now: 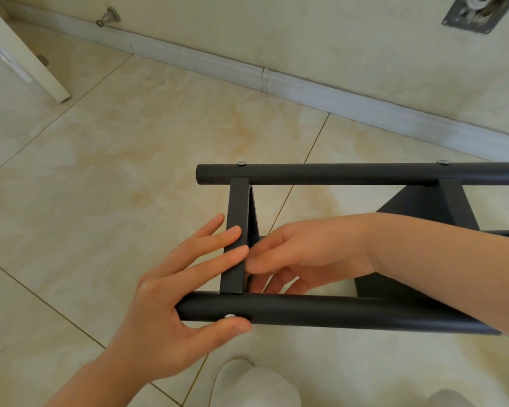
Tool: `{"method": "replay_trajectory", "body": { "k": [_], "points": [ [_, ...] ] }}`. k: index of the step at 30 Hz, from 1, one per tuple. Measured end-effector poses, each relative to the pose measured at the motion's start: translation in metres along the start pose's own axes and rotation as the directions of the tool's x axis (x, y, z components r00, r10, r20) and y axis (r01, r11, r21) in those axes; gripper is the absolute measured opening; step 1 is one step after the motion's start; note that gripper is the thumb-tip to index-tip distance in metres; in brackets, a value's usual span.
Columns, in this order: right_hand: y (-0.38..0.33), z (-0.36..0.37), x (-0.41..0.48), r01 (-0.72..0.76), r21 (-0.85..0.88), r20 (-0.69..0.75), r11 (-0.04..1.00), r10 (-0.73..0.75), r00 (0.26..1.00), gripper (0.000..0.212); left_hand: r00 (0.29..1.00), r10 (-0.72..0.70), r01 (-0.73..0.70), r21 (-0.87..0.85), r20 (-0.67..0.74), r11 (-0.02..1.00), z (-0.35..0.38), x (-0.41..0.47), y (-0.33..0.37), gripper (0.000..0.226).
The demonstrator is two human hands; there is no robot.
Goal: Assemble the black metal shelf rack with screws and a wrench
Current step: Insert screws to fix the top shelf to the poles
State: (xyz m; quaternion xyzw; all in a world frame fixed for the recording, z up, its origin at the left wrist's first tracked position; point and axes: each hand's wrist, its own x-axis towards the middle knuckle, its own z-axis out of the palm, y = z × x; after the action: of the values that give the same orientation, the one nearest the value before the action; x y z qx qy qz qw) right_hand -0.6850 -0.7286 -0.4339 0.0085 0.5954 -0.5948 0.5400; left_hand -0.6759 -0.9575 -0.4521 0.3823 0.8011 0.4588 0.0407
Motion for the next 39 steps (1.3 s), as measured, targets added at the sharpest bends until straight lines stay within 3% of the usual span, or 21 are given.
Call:
{"method": "replay_trajectory", "body": {
  "k": [5,7,11,15,18,23,29,35,39],
  "points": [
    [-0.003,0.001,-0.036,0.001,-0.201,-0.042,0.98,-0.009,0.999,0.028,0.987,-0.144,0.136,-0.104,-0.069,0.985,0.007,-0.013,0.009,0.067],
    [-0.002,0.007,-0.05,-0.003,-0.265,-0.07,0.964,-0.016,0.997,0.026,0.953,-0.271,0.232,-0.249,-0.134,0.94,0.015,-0.019,0.012,0.08],
    [0.0,0.021,-0.065,-0.031,-0.385,-0.193,0.922,-0.047,0.98,0.022,0.841,-0.529,0.364,-0.607,-0.111,0.706,0.038,-0.022,0.016,0.09],
    [-0.004,0.031,-0.071,-0.067,-0.532,-0.3,0.844,-0.113,0.947,0.017,0.773,-0.634,0.468,-0.691,0.017,0.551,0.053,-0.02,0.023,0.073],
    [-0.006,0.036,-0.073,-0.11,-0.597,-0.36,0.795,-0.142,0.922,0.02,0.757,-0.652,0.513,-0.66,0.045,0.549,0.052,-0.015,0.029,0.044],
    [-0.011,0.041,-0.077,-0.163,-0.677,-0.416,0.718,-0.191,0.889,0.026,0.766,-0.638,0.507,-0.686,0.081,0.521,0.05,-0.006,0.028,0.087],
    [-0.019,0.051,-0.084,-0.225,-0.76,-0.449,0.609,-0.243,0.86,0.021,0.748,-0.652,0.545,-0.677,0.125,0.494,0.041,0.005,0.039,0.066],
    [-0.038,0.052,-0.111,-0.25,-0.778,-0.496,0.577,-0.319,0.807,0.027,0.8,-0.593,0.493,-0.665,0.093,0.561,0.021,0.035,0.079,0.09],
    [-0.059,0.05,-0.131,-0.257,-0.792,-0.528,0.553,-0.41,0.744,0.028,0.835,-0.549,0.443,-0.631,0.033,0.637,0.002,0.065,0.106,0.093]
  ]
}}
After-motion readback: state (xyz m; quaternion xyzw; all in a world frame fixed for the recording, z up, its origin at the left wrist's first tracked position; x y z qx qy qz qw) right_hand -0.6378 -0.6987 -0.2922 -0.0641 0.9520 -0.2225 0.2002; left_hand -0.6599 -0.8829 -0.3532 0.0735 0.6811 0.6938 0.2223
